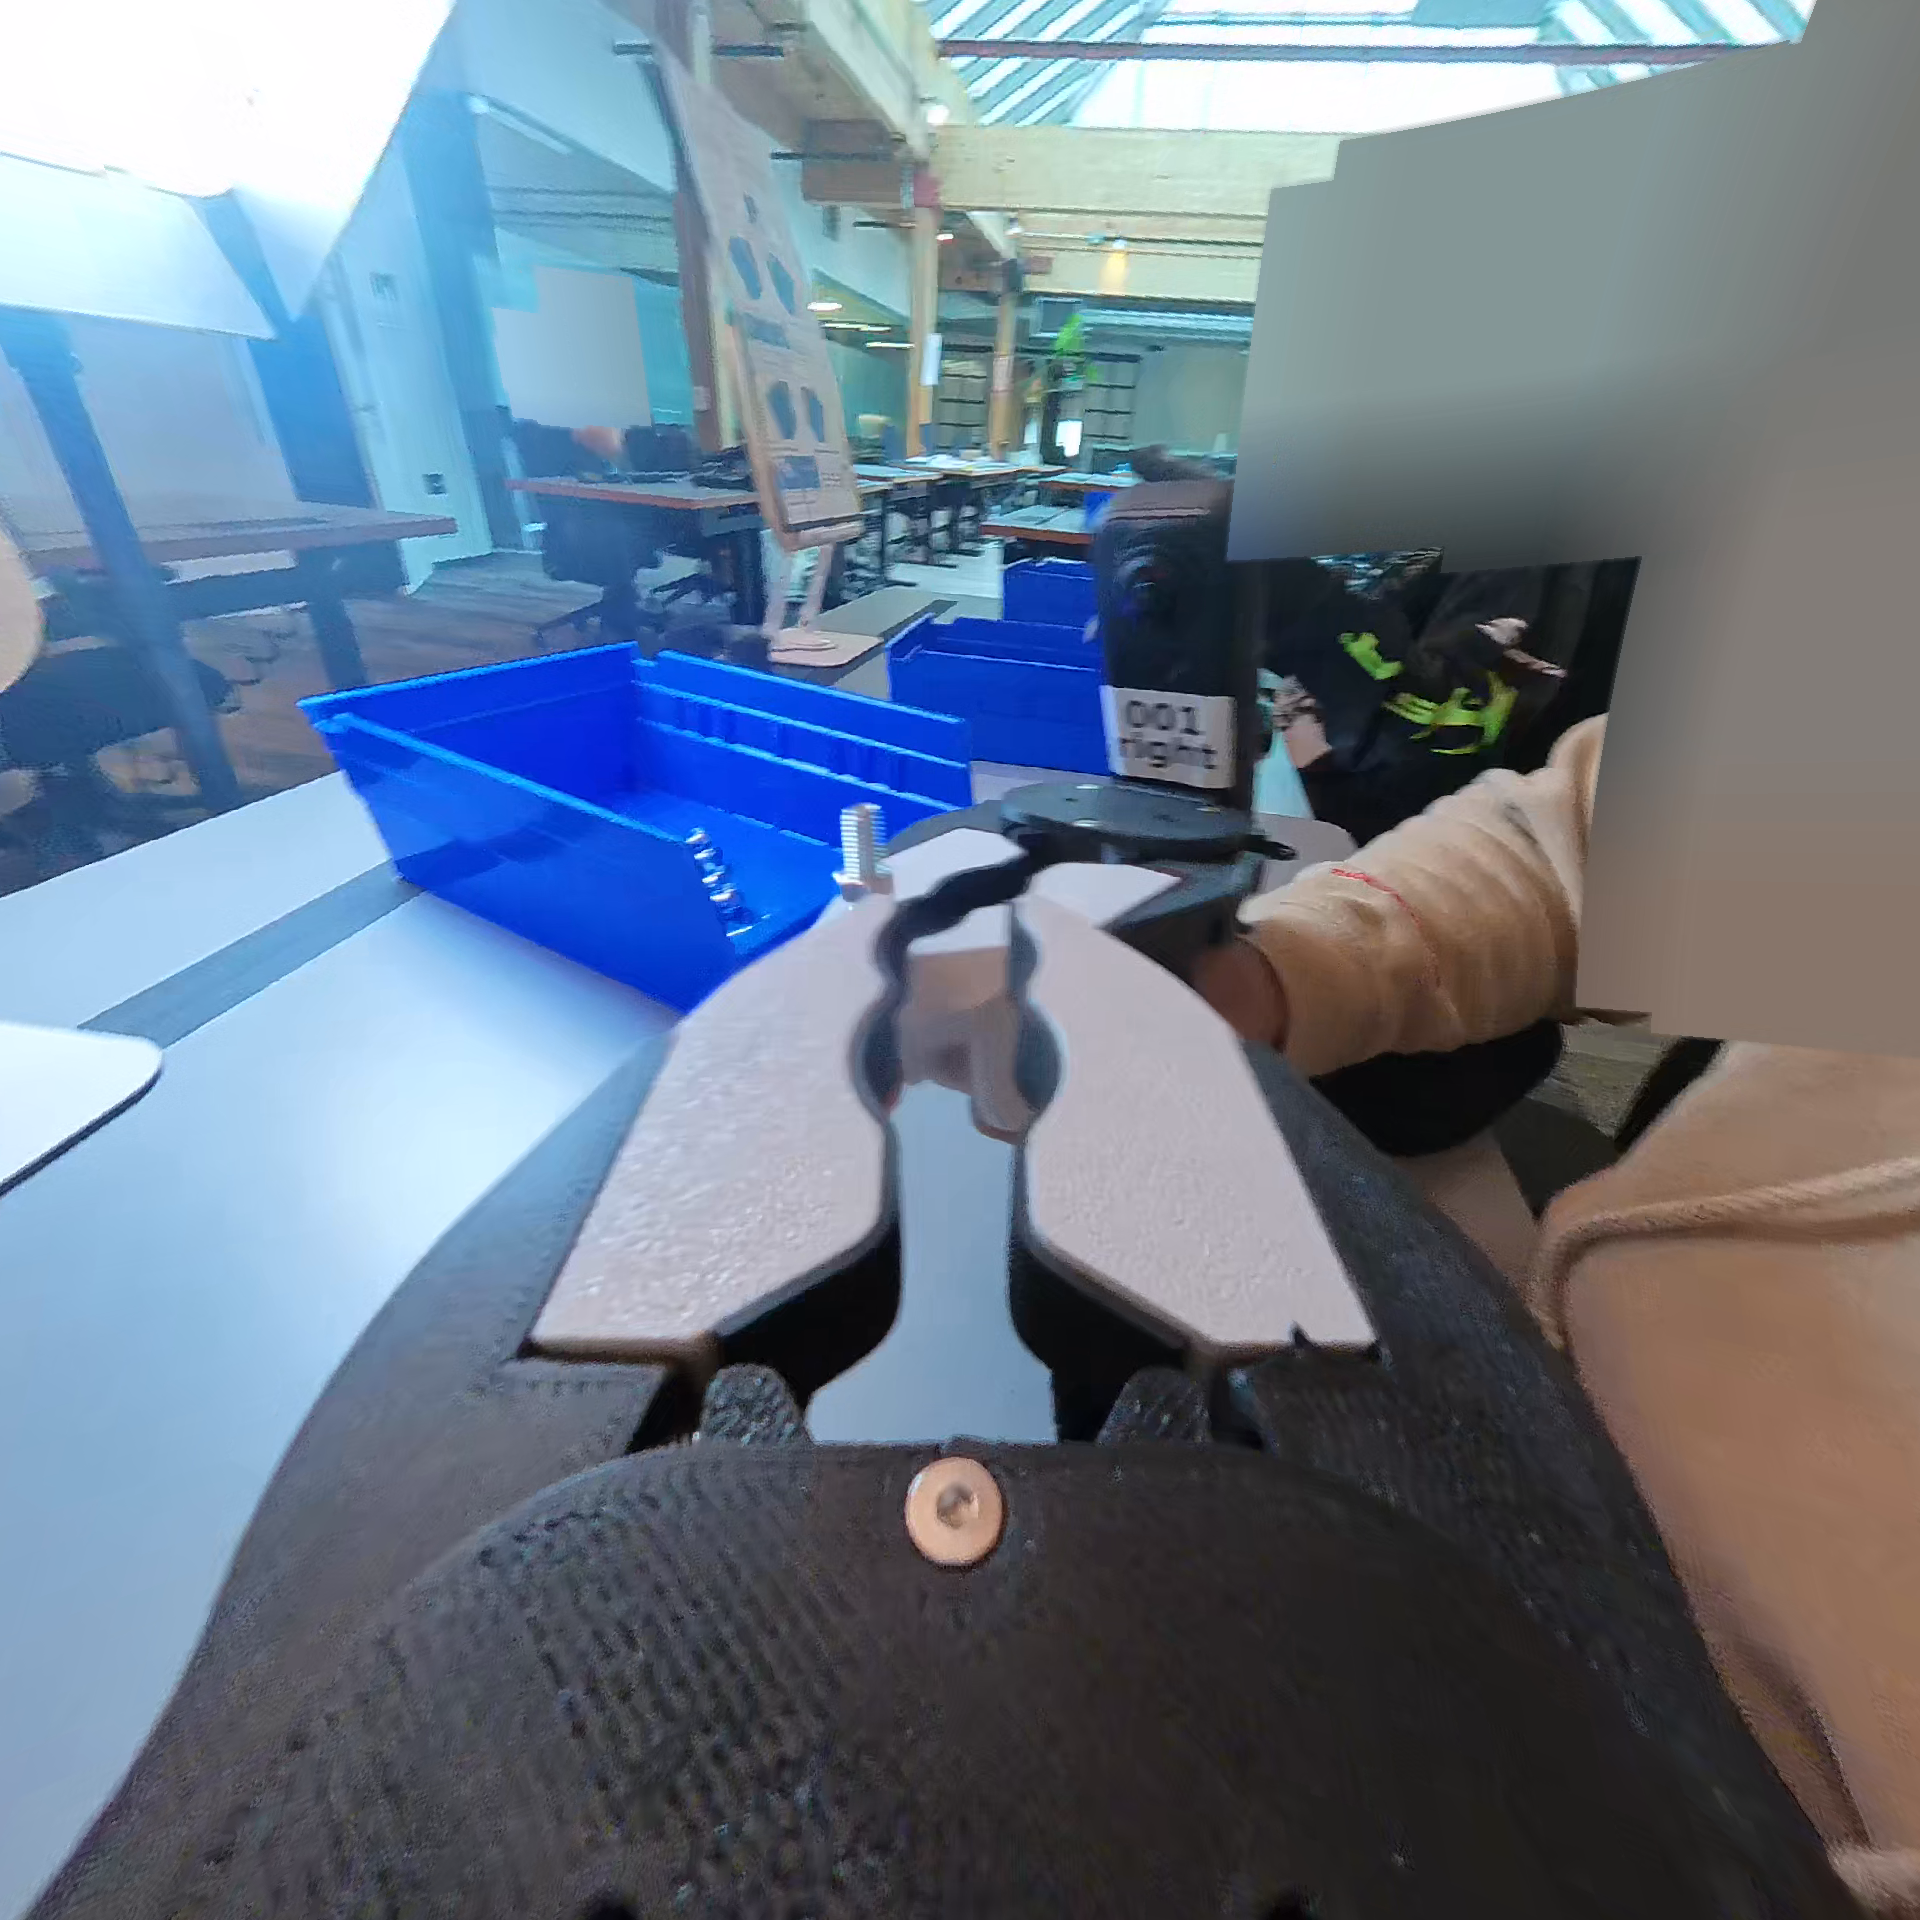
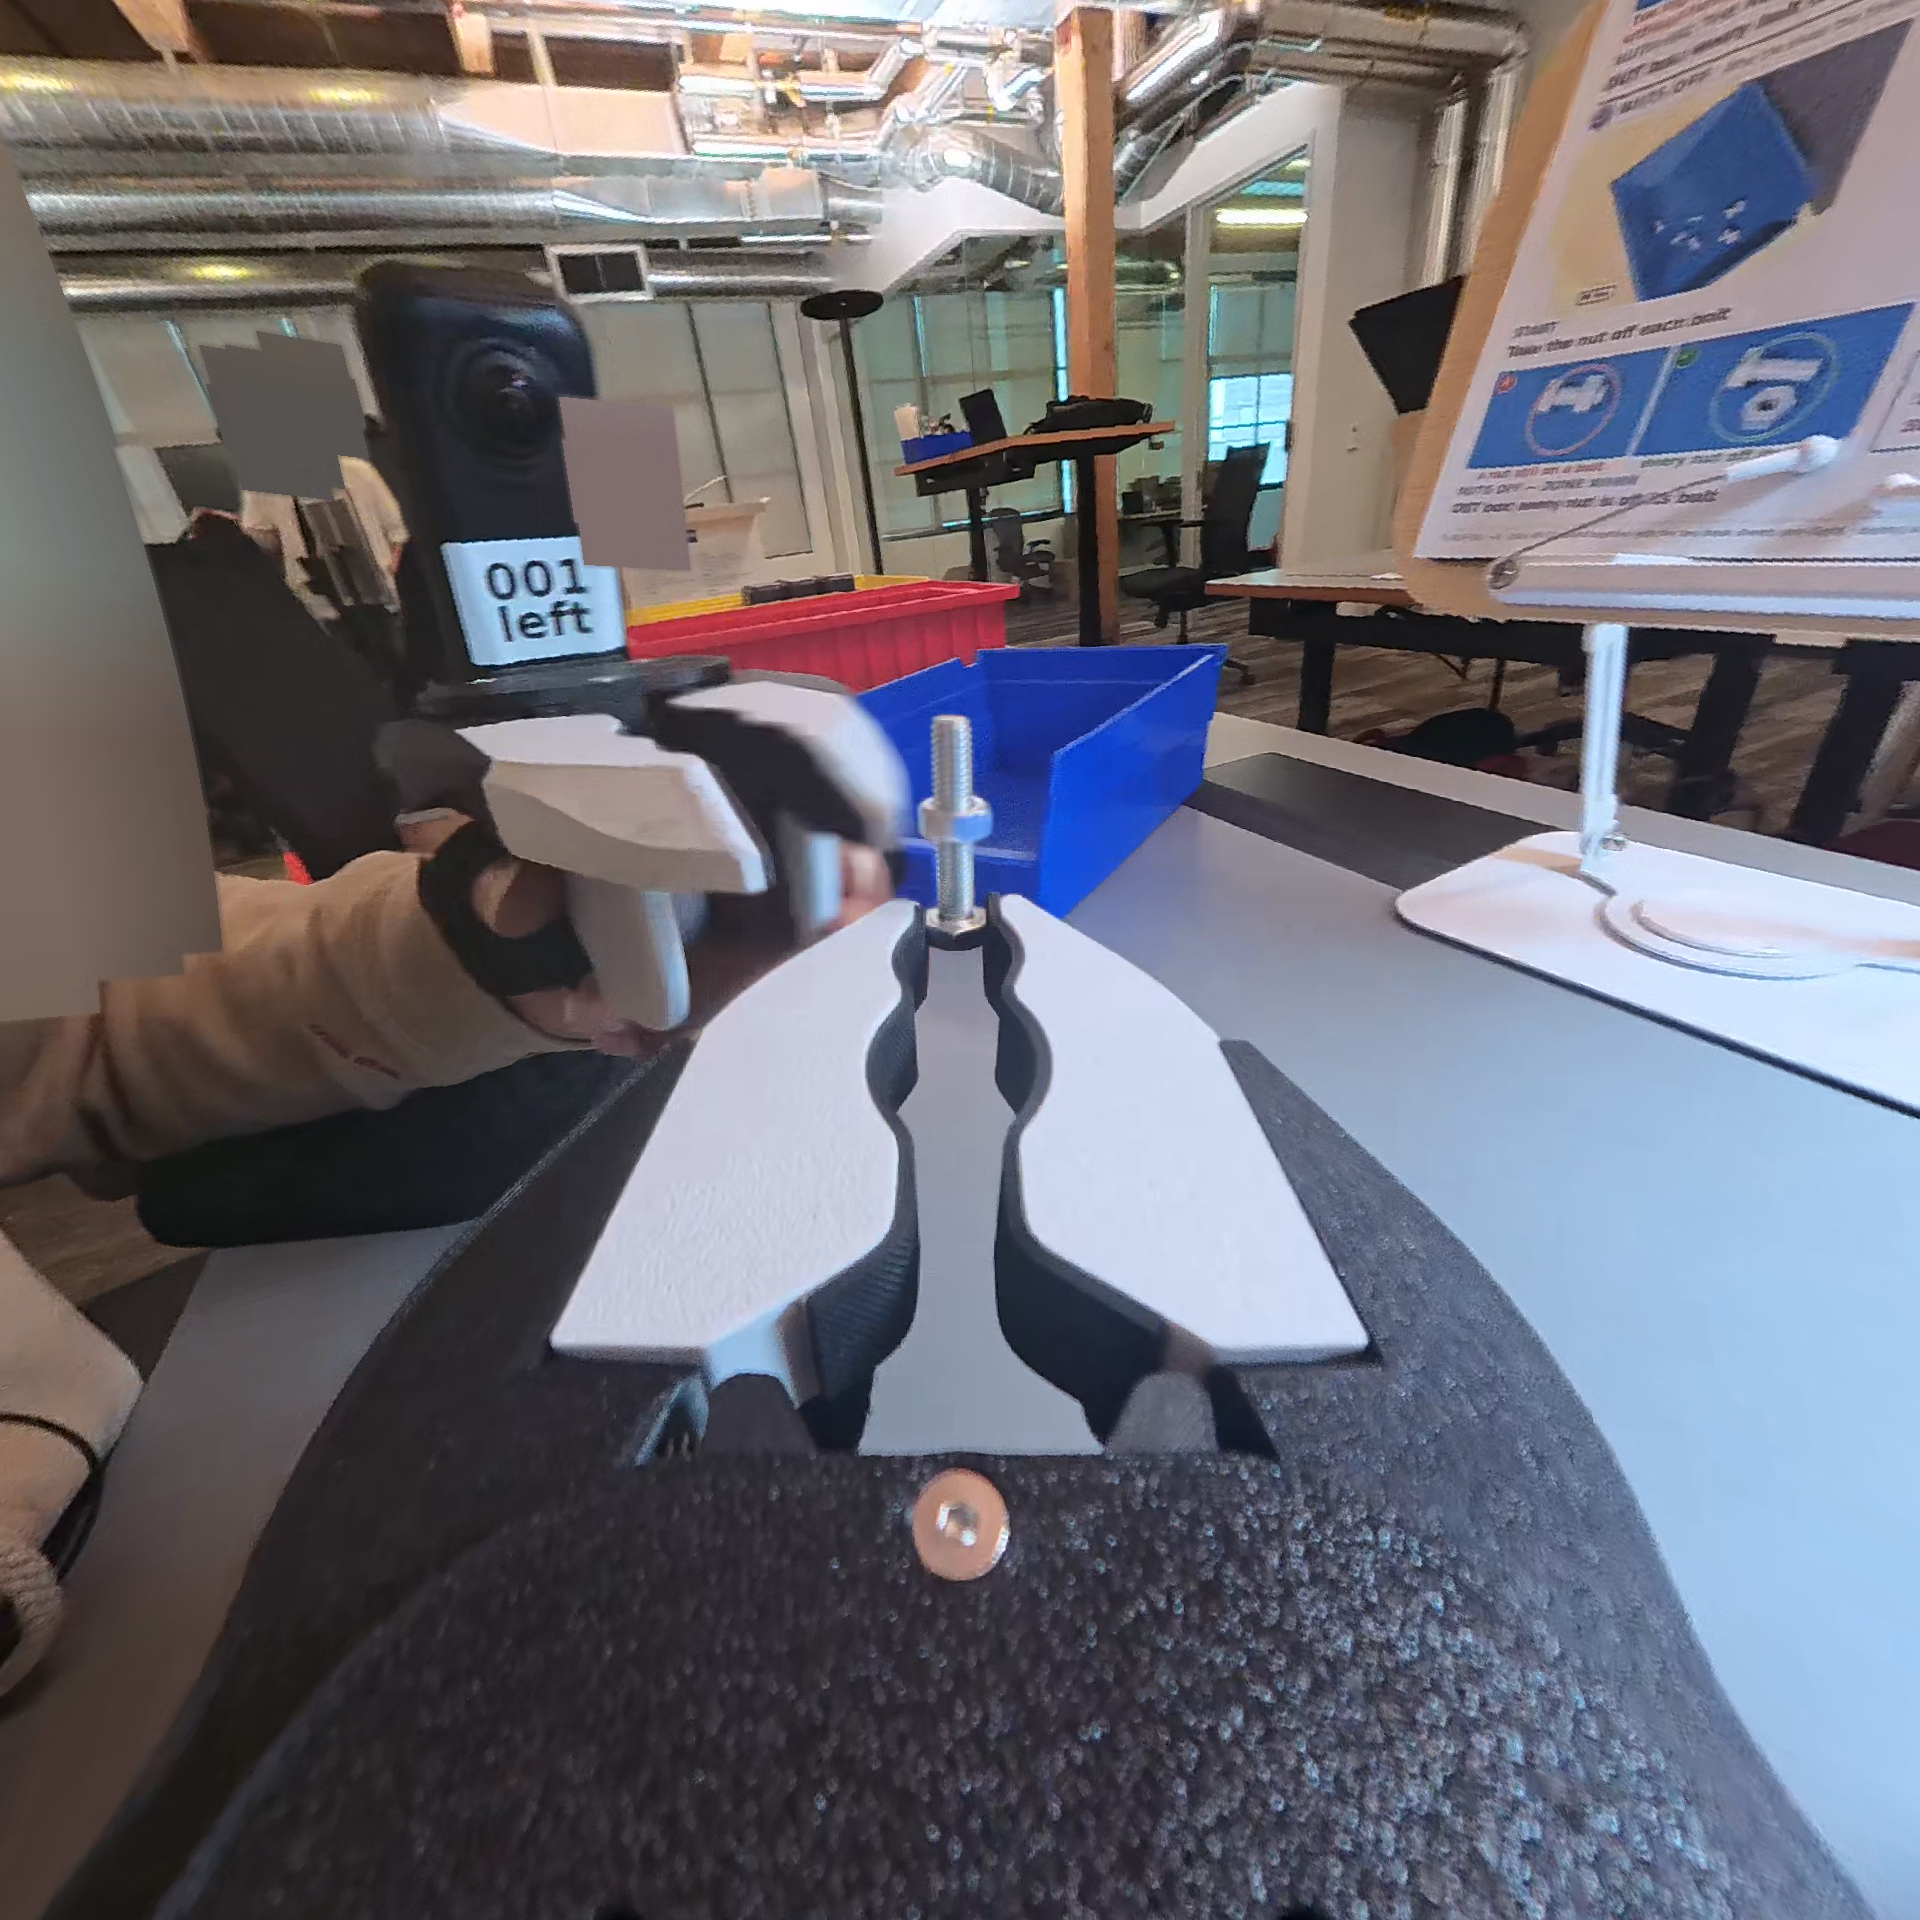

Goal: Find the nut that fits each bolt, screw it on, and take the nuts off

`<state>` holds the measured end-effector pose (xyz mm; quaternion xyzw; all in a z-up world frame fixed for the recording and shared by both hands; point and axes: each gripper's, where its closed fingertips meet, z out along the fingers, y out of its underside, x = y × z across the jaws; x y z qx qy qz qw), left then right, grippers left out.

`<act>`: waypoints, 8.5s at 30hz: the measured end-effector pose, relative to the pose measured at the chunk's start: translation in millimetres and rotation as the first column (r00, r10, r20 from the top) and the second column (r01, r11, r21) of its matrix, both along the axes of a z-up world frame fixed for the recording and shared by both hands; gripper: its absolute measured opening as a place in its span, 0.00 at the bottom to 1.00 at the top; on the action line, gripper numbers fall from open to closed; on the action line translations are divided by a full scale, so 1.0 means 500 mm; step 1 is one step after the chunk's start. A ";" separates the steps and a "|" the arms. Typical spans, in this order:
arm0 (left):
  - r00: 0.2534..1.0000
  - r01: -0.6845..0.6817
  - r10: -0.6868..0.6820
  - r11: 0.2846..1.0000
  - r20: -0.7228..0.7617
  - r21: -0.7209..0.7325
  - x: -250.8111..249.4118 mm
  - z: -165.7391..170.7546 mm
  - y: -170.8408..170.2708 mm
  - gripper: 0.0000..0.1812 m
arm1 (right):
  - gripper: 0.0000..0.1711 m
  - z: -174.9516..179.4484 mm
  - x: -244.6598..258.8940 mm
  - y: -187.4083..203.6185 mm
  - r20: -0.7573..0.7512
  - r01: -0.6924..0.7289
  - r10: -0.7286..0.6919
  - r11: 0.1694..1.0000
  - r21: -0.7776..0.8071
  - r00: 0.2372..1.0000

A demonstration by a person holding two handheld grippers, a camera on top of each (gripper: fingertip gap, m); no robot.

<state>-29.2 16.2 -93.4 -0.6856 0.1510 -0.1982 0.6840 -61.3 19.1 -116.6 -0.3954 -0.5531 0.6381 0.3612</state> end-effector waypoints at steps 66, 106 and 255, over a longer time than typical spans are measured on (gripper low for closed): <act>0.998 -0.061 0.062 0.998 0.017 -0.035 -0.012 -0.012 0.005 0.01 | 0.06 -0.044 -0.019 0.027 0.204 0.047 -0.043 0.999 -0.015 0.978; 0.999 -0.031 0.032 0.994 0.014 -0.106 -0.016 -0.040 0.008 0.07 | 0.05 -0.060 -0.021 0.016 0.257 0.027 -0.056 0.993 0.118 0.965; 0.995 -0.102 0.102 0.994 0.001 -0.026 -0.040 -0.018 0.014 0.15 | 0.06 -0.051 -0.016 -0.014 0.240 -0.011 -0.017 0.993 0.116 0.971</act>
